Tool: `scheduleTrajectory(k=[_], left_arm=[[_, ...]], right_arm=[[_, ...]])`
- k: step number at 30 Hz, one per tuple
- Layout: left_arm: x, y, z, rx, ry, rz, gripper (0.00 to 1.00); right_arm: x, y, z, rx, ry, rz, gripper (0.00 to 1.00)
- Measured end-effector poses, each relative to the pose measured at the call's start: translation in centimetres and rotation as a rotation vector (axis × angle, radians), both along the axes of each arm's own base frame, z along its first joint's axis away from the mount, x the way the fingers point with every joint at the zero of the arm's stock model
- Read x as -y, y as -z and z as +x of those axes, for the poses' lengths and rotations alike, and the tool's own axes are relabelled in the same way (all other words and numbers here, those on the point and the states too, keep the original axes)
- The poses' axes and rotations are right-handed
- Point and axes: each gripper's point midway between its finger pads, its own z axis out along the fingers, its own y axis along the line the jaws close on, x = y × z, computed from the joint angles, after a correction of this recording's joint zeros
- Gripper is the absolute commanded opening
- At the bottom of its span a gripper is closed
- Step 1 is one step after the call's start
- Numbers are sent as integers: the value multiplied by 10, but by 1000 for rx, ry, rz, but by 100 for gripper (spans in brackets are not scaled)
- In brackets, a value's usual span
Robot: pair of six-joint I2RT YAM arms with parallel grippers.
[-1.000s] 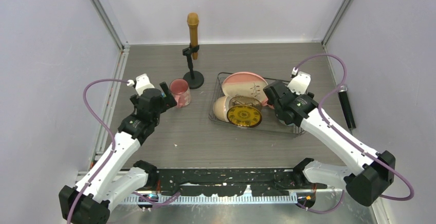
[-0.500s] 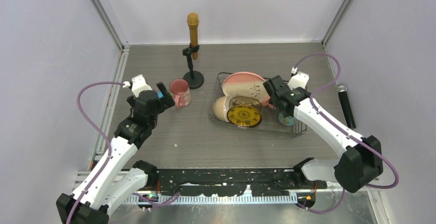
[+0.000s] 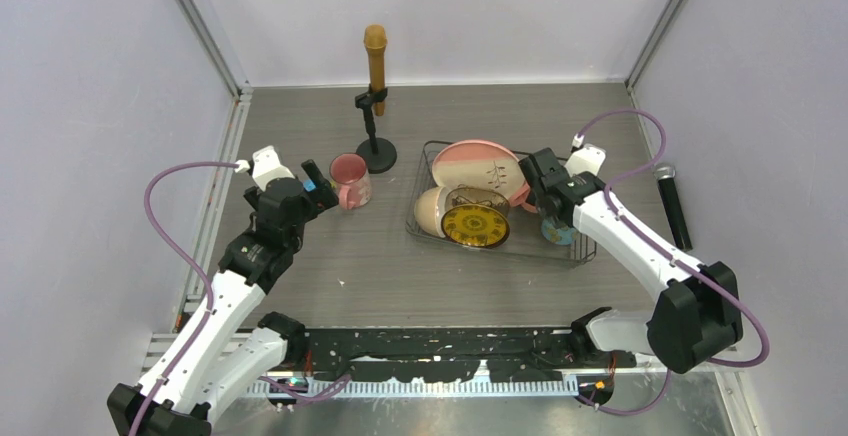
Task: Unload the mixed dishes from the dish rack
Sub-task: Pick up the cup from the dish rack.
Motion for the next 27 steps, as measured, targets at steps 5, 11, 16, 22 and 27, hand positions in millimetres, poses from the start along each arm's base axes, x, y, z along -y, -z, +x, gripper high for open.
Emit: scheduleTrajectory(k=[5, 11, 16, 22, 27], left_arm=[[0, 0, 0, 0, 1, 0, 100], [0, 0, 0, 0, 1, -1, 100], [0, 0, 0, 1, 1, -1, 100], [0, 0, 0, 2, 1, -1, 100], [0, 0, 0, 2, 1, -1, 100]], right_arm=[[3, 7, 2, -11, 7, -1, 99], [7, 18, 3, -31, 19, -7, 99], [9, 23, 4, -26, 16, -13, 99], [10, 24, 4, 1, 8, -10, 98], [11, 24, 4, 35, -11, -9, 94]])
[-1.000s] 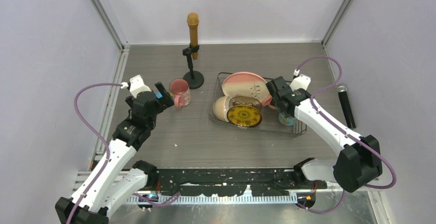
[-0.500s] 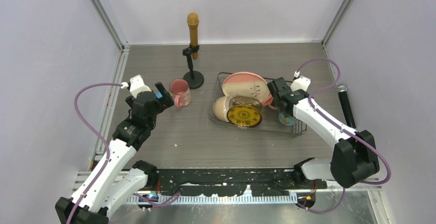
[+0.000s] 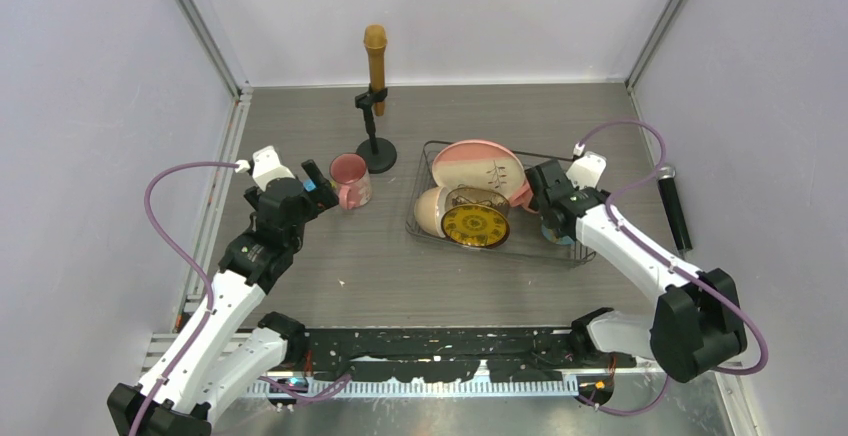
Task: Unload the mixed dishes from the dish rack
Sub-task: Pick up the cup from the dish rack.
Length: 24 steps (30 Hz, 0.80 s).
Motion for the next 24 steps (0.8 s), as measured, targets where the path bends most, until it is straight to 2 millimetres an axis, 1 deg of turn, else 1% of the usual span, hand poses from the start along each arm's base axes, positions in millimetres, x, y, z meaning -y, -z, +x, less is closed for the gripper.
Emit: scheduleTrajectory(k=[3, 7, 10, 11, 12, 13, 15, 16, 19, 24], left_arm=[[0, 0, 0, 0, 0, 0, 100], [0, 0, 0, 0, 0, 0, 100], [0, 0, 0, -1, 0, 1, 100], [0, 0, 0, -1, 0, 0, 100], [0, 0, 0, -1, 0, 1, 100], [0, 1, 0, -1, -1, 0, 100], [0, 2, 0, -3, -1, 1, 100], [0, 2, 0, -4, -1, 2, 100], [0, 3, 0, -5, -1, 2, 100], [0, 4, 0, -11, -1, 2, 100]], right_arm=[[0, -1, -1, 19, -20, 1, 89], [0, 0, -2, 37, -56, 4, 80], [-1, -1, -4, 45, -77, 10, 71], [-2, -1, -4, 45, -85, 12, 66], [-2, -1, -5, 46, -92, 16, 64], [-3, -2, -5, 47, -99, 19, 59], [-4, -3, -7, 50, -111, 27, 55], [-4, -4, -8, 51, -115, 30, 54], [-6, -7, -11, 55, -129, 43, 47], [-5, -19, -14, 84, -150, 50, 36]])
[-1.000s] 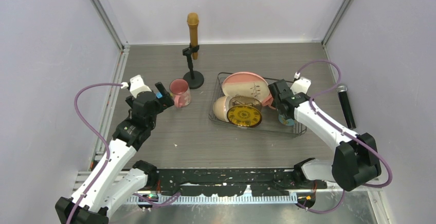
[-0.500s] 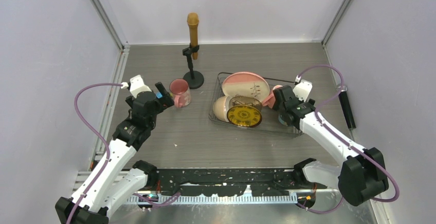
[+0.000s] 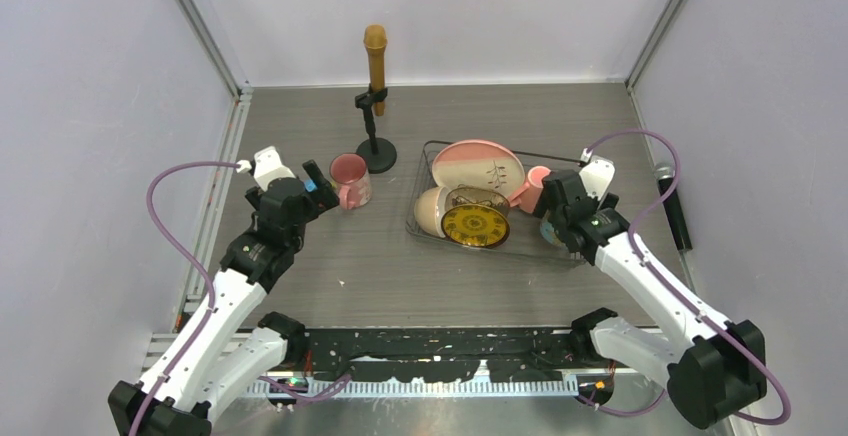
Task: Unload the mixed dishes from the dish rack
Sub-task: Pick up the cup from the dish rack.
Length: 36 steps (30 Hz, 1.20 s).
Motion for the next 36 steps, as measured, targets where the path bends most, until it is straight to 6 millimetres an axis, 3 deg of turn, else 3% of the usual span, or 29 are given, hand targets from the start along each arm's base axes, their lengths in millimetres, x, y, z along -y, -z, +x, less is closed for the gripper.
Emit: scheduleTrajectory(k=[11, 26, 32, 36], left_arm=[[0, 0, 0, 0, 1, -1, 100], [6, 2, 0, -9, 27, -12, 100], [14, 5, 0, -25, 72, -25, 100], [33, 2, 1, -13, 178, -55, 100]], right_arm=[[4, -16, -6, 37, -39, -18, 25], [0, -62, -15, 206, -128, 33, 11], [-12, -77, -19, 267, -209, 84, 11], [-24, -88, -23, 326, -277, 145, 11]])
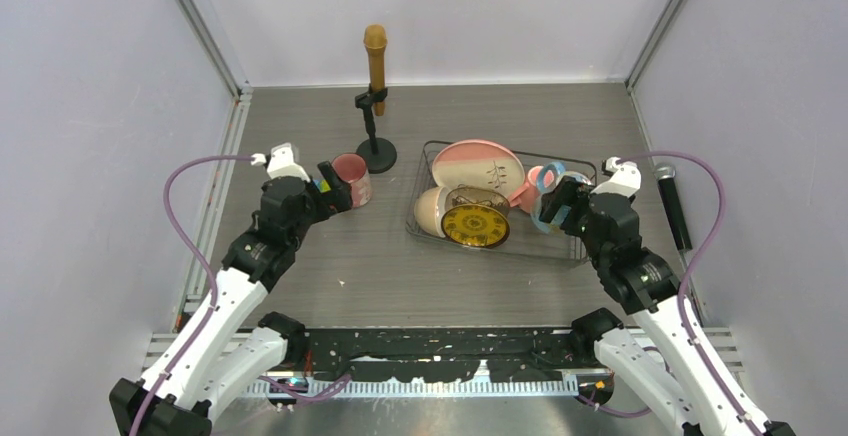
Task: Unload the mixed dishes from the dish rack
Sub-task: Pick up the cup from the dish rack, then place the cup at the center of the board.
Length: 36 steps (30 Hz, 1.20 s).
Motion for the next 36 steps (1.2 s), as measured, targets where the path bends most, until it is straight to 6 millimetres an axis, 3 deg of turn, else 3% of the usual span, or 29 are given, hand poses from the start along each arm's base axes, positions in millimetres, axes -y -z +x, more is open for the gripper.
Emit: scheduleTrajectory(k=[5, 12, 21, 32, 36], left_arm=[[35, -7, -3, 39, 207, -48, 100], [87, -12, -22, 93, 538, -123, 100], [121, -33, -33, 202, 763, -191, 100], [162, -49, -22, 216, 903, -429, 99], [179, -53, -20, 201, 946, -509, 92]], right_arm=[[-17, -6, -4, 20, -87, 56, 10], [-40, -7, -13, -18, -210, 114, 9], [-63, -42, -24, 36, -321, 236, 9], [-130, -63, -27, -21, -575, 515, 9], [-147, -74, -29, -14, -650, 610, 8]])
